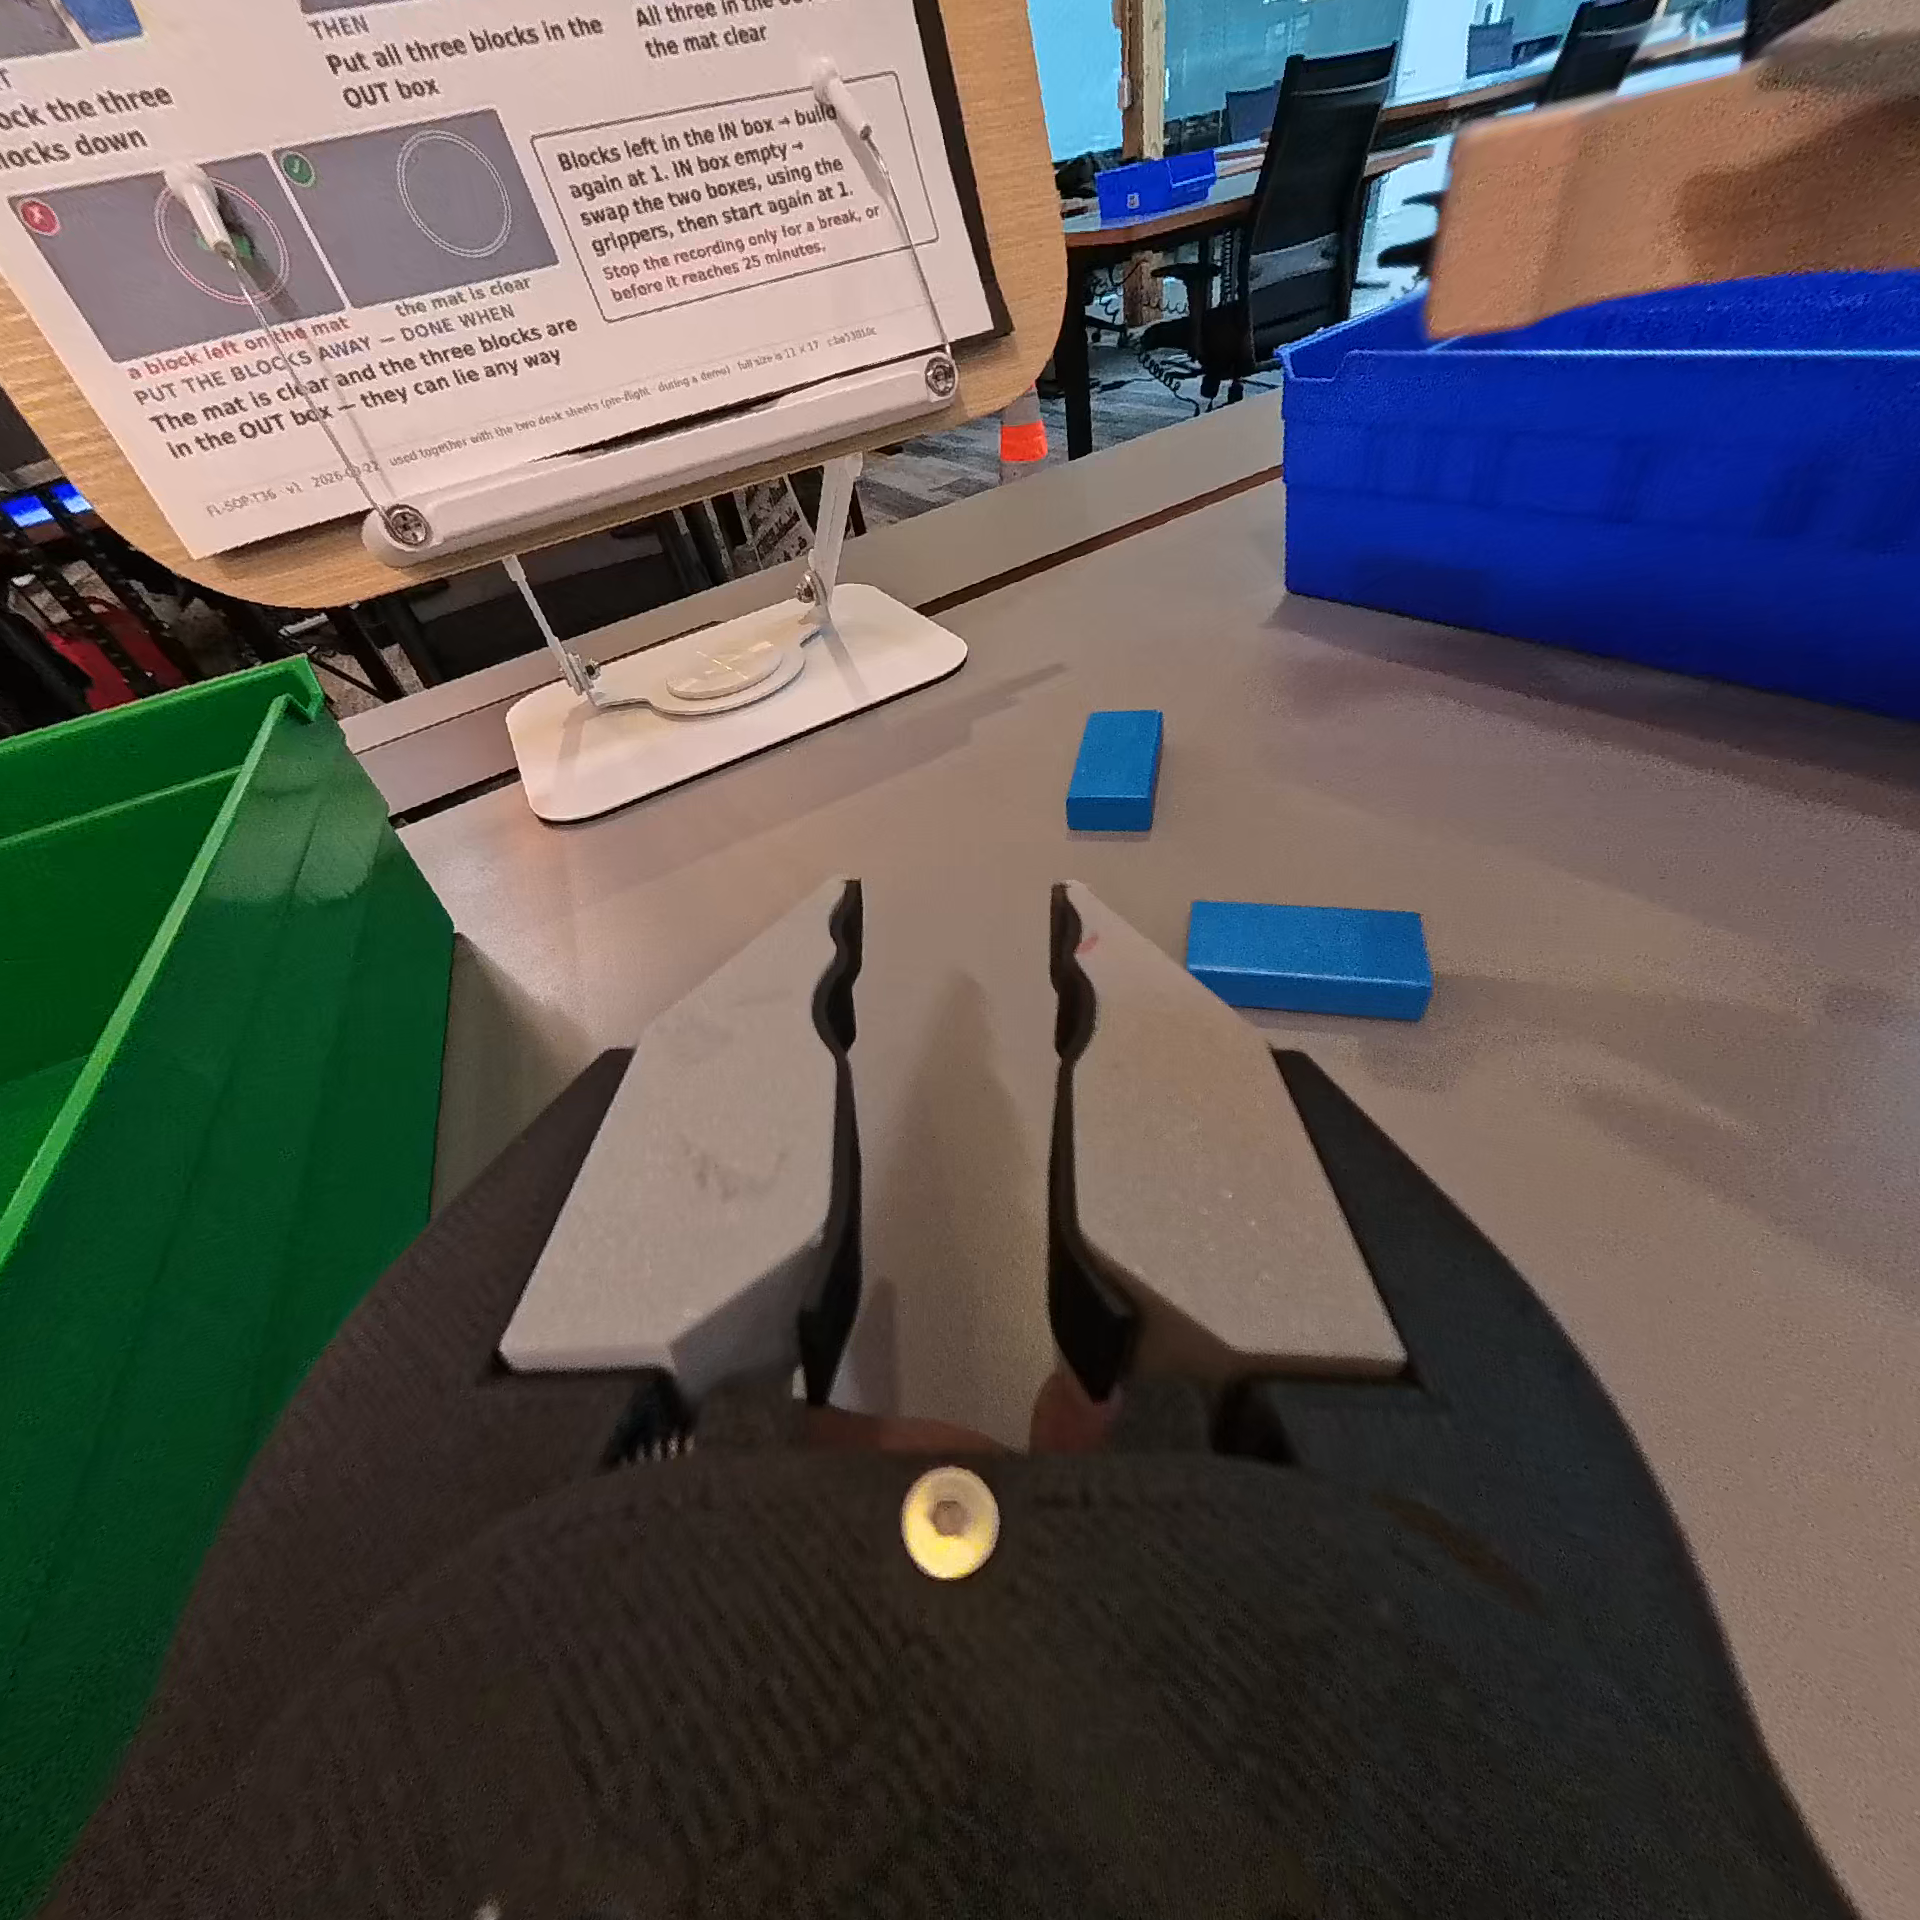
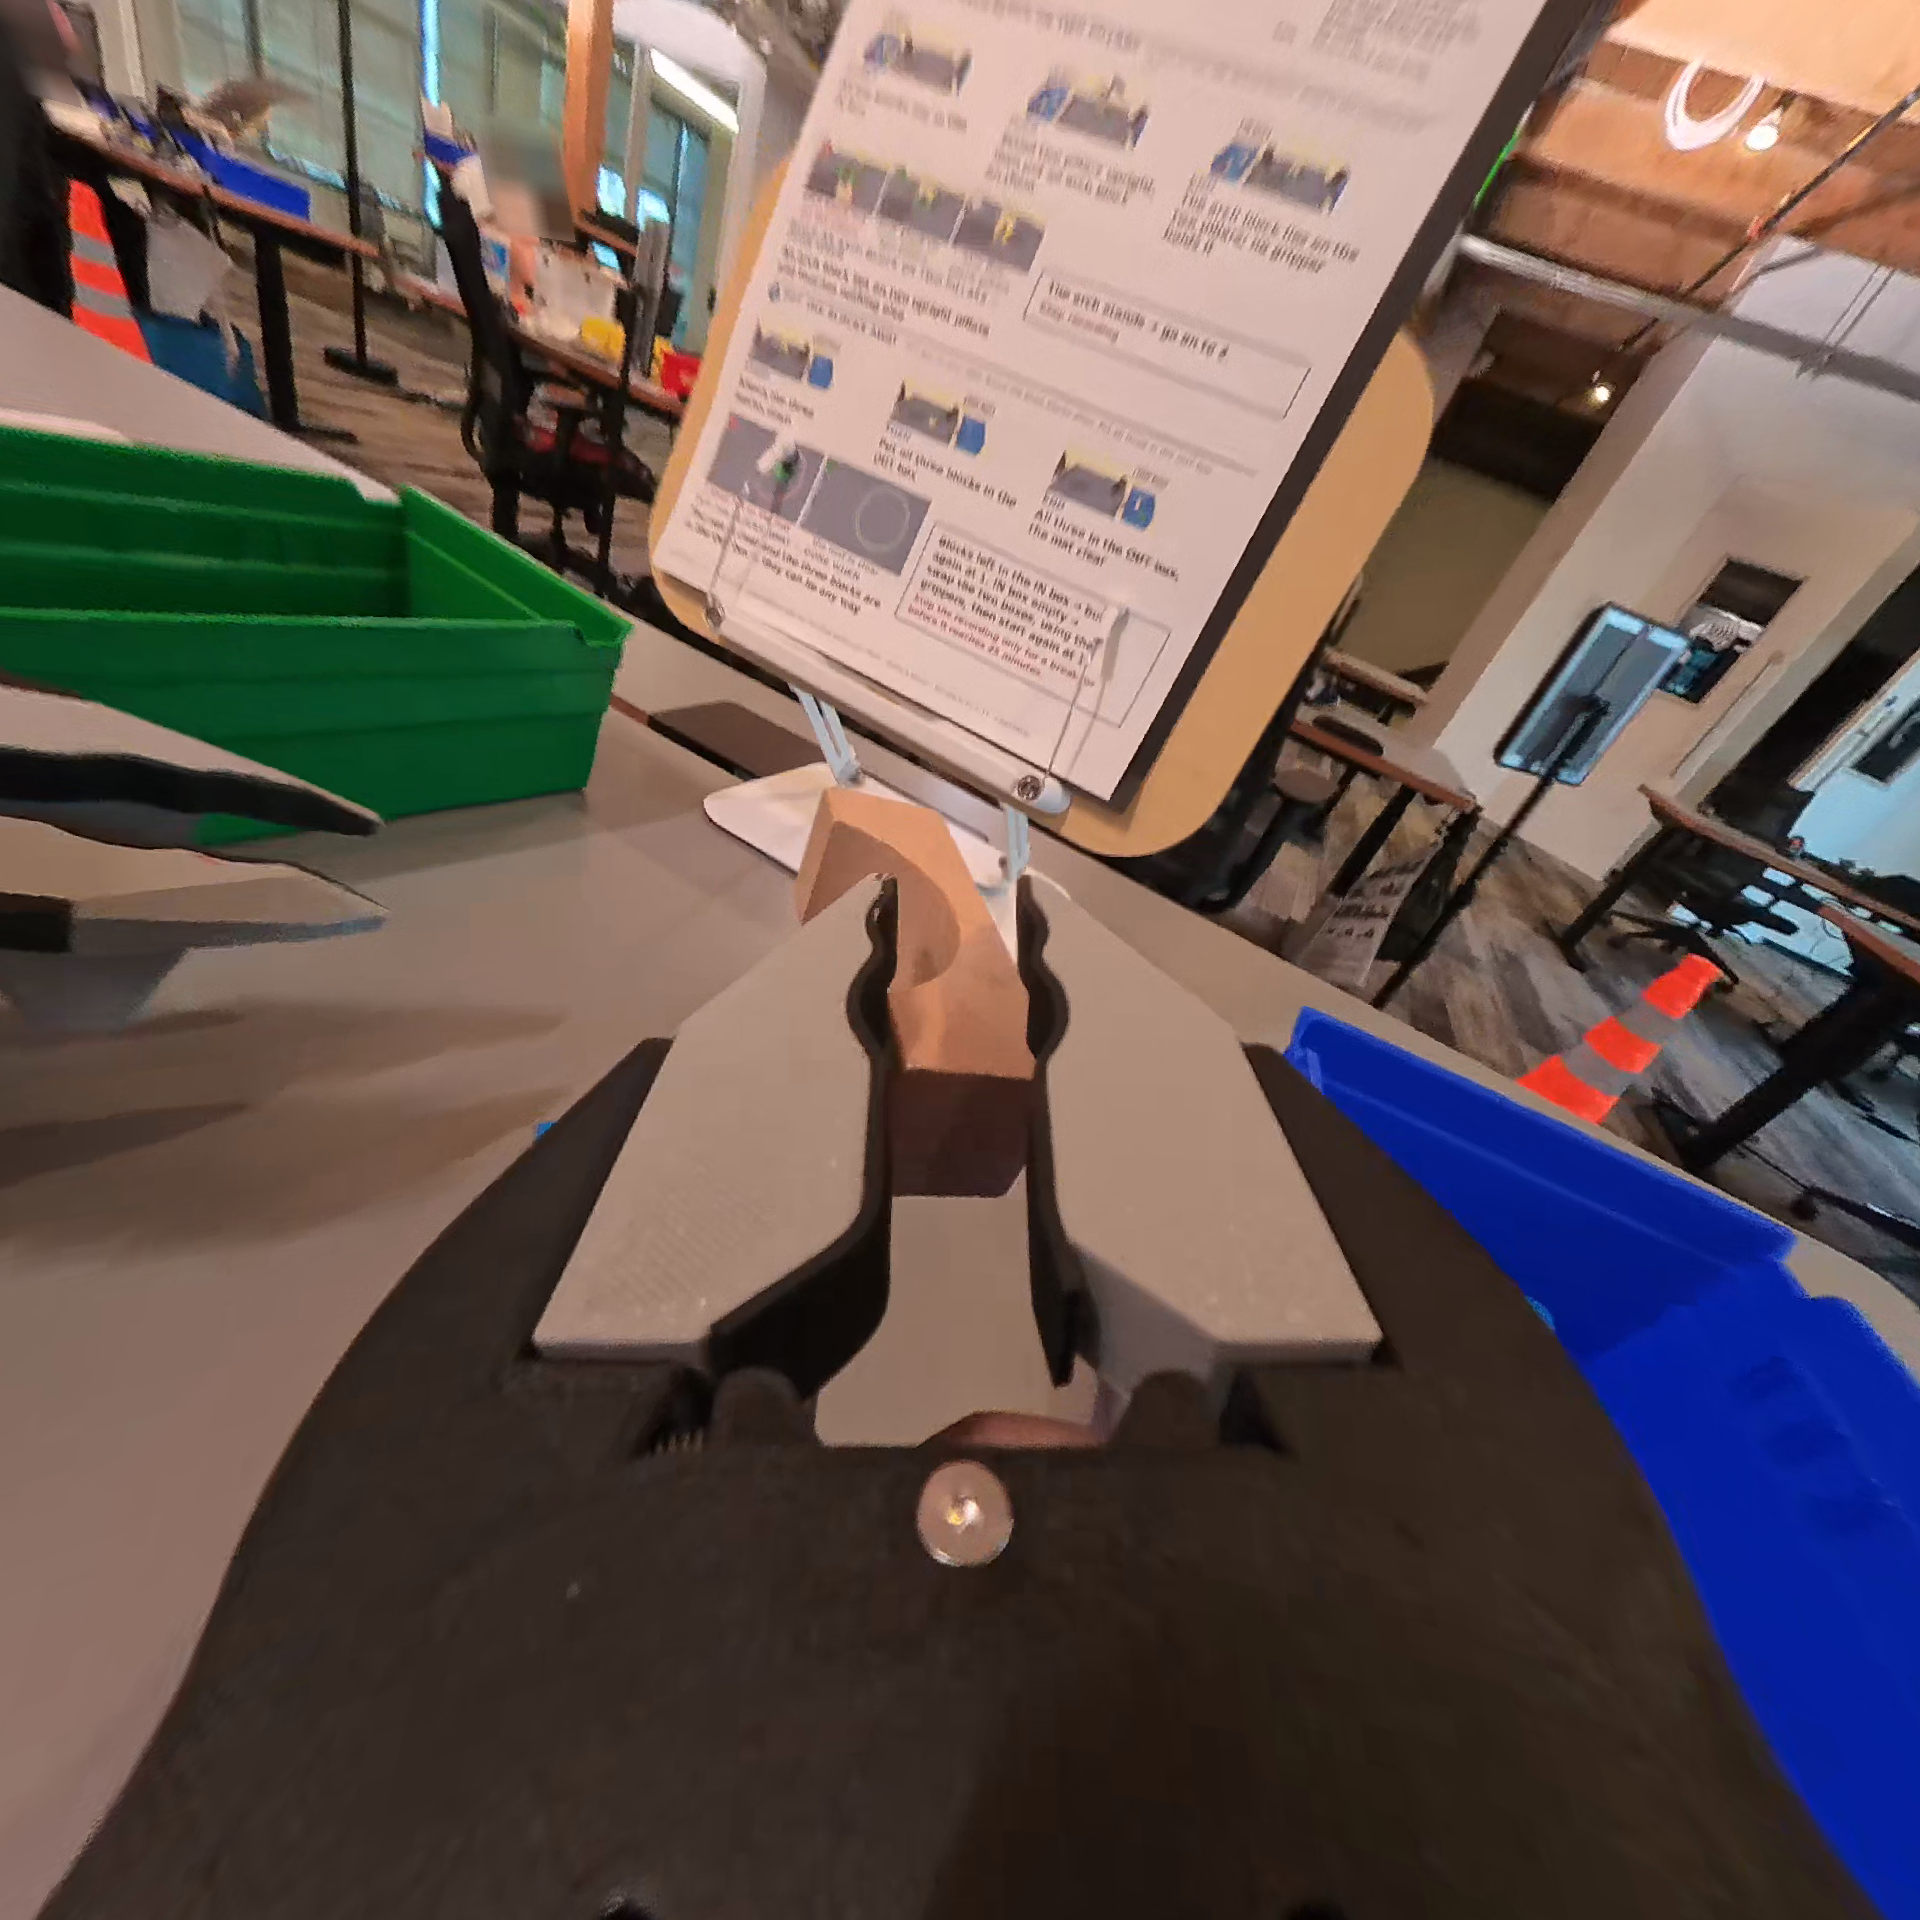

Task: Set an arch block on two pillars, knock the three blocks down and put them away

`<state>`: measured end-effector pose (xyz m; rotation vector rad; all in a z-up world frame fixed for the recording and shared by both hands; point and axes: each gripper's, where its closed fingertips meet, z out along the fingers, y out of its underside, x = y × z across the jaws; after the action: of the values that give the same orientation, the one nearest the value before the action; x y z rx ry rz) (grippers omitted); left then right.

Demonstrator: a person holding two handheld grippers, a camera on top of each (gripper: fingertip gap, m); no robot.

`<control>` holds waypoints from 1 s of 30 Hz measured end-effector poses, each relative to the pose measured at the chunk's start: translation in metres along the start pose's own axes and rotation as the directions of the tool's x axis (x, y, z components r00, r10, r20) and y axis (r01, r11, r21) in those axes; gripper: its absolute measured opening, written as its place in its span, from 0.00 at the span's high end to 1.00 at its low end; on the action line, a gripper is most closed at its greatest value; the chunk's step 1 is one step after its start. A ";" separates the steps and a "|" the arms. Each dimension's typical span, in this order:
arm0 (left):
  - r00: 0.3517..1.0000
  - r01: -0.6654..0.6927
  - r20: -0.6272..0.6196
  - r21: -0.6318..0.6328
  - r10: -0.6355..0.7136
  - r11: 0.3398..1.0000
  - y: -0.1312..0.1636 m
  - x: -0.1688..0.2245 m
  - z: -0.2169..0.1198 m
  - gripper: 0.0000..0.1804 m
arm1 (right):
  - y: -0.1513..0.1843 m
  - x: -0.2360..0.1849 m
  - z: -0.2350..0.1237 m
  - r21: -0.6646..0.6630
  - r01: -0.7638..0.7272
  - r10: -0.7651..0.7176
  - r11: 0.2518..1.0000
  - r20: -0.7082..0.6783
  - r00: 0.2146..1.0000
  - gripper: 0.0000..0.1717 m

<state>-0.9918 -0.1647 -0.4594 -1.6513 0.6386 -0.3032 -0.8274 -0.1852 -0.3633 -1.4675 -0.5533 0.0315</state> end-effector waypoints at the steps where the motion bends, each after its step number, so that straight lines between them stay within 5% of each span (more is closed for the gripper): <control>1: 1.000 0.000 -0.003 -0.003 -0.001 1.000 0.000 0.000 0.000 0.81 | -0.003 0.000 -0.006 0.025 -0.017 0.017 1.000 0.011 1.000 0.89; 5: 1.000 0.003 -0.012 -0.025 -0.003 1.000 0.003 0.001 0.003 0.80 | 0.026 0.020 -0.003 -0.104 0.052 -0.058 0.993 -0.054 0.997 0.89; 18: 1.000 -0.017 -0.002 0.000 0.017 1.000 0.000 0.002 0.000 0.80 | 0.133 -0.029 0.011 -0.553 0.043 0.100 0.832 0.226 0.969 0.89; 19: 1.000 -0.021 -0.003 -0.001 0.021 1.000 0.000 0.003 0.000 0.80 | 0.136 -0.031 0.010 -0.563 0.049 0.103 0.825 0.236 0.966 1.00; 30: 1.000 -0.028 -0.006 -0.006 0.028 1.000 0.000 0.004 0.000 0.80 | 0.132 -0.021 0.012 -0.538 0.017 0.104 0.843 0.194 0.976 0.97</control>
<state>-0.9887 -0.1668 -0.4605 -1.6459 0.6668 -0.2859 -0.8099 -0.1649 -0.4947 -2.0455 -0.7447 0.0781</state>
